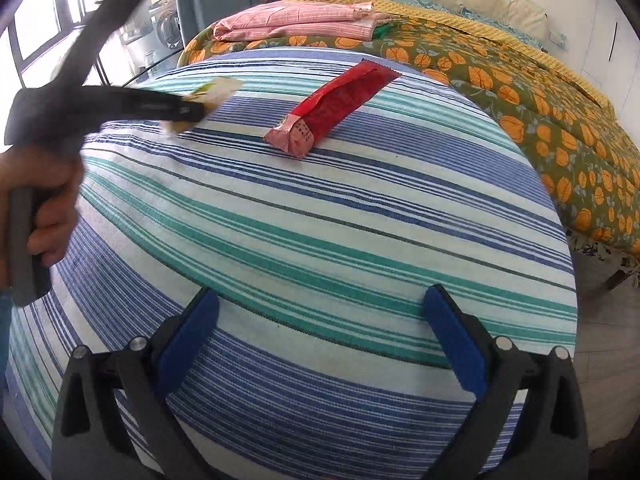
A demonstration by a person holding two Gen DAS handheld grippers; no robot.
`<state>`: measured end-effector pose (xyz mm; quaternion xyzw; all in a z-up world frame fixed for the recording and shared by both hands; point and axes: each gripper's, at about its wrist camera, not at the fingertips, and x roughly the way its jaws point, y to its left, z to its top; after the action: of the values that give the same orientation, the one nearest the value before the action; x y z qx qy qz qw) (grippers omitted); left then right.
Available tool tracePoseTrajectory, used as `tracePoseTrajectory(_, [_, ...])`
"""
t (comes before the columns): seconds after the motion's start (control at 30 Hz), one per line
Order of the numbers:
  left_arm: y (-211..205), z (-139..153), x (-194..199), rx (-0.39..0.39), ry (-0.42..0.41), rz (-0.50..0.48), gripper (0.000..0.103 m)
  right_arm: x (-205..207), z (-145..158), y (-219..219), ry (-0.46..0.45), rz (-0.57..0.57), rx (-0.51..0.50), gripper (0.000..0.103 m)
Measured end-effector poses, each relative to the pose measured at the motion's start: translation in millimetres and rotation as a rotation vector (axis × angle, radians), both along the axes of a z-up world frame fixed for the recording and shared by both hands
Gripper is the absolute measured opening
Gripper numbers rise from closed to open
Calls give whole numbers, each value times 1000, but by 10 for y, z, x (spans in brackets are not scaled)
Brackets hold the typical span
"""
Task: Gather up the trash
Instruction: 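Grasp the cream bar wrapper with the left tool while the right tool grasps the red packet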
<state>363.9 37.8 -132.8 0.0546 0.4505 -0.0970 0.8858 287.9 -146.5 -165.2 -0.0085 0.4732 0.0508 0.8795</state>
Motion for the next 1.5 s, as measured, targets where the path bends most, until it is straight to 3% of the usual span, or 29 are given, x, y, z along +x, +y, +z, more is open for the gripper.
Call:
tracePoseTrajectory(0.2, [576, 110, -849, -26, 14, 92, 23, -1, -1, 0, 0, 0, -1, 98])
tracePoseTrajectory(0.33, [728, 41, -1197, -37, 16, 120, 25, -1, -1, 0, 0, 0, -1, 98])
tracePoseTrajectory(0.4, [757, -44, -1261, -36, 23, 125, 34, 0, -2, 0, 0, 0, 0, 98])
tracePoseTrajectory(0.57, [772, -124, -1274, -24, 12, 124, 71, -1, -3, -2, 0, -1, 0, 98])
tracePoseTrajectory(0.67, [728, -157, -1273, 29, -1, 124, 84, -1, -3, -2, -1, -1, -1, 98])
tracePoseTrajectory(0.77, [796, -177, -1248, 9, 15, 149, 92, -1, -4, -2, -1, -1, 0, 98])
tracePoseTrajectory(0.97, [813, -190, -1233, 12, 21, 168, 97, 59, 11, 8, 11, -17, 1, 98])
tracePoseTrajectory(1.13, [824, -192, -1230, 13, 21, 171, 97, 468, 151, 97, 21, -67, 109, 98])
tracePoseTrajectory(1.33, [823, -191, -1229, 14, 21, 171, 97, 1041, 176, 123, 52, -257, 202, 98])
tracePoseTrajectory(1.4, [823, -191, -1229, 14, 21, 171, 97, 1148, 125, 117, 68, -306, 190, 90])
tracePoseTrajectory(1.47, [822, -191, -1229, 14, 21, 171, 97, 1203, 105, 115, 67, -314, 133, 67])
tracePoseTrajectory(1.5, [823, -191, -1230, 13, 21, 171, 97, 1214, 116, 116, 61, -304, 101, 50])
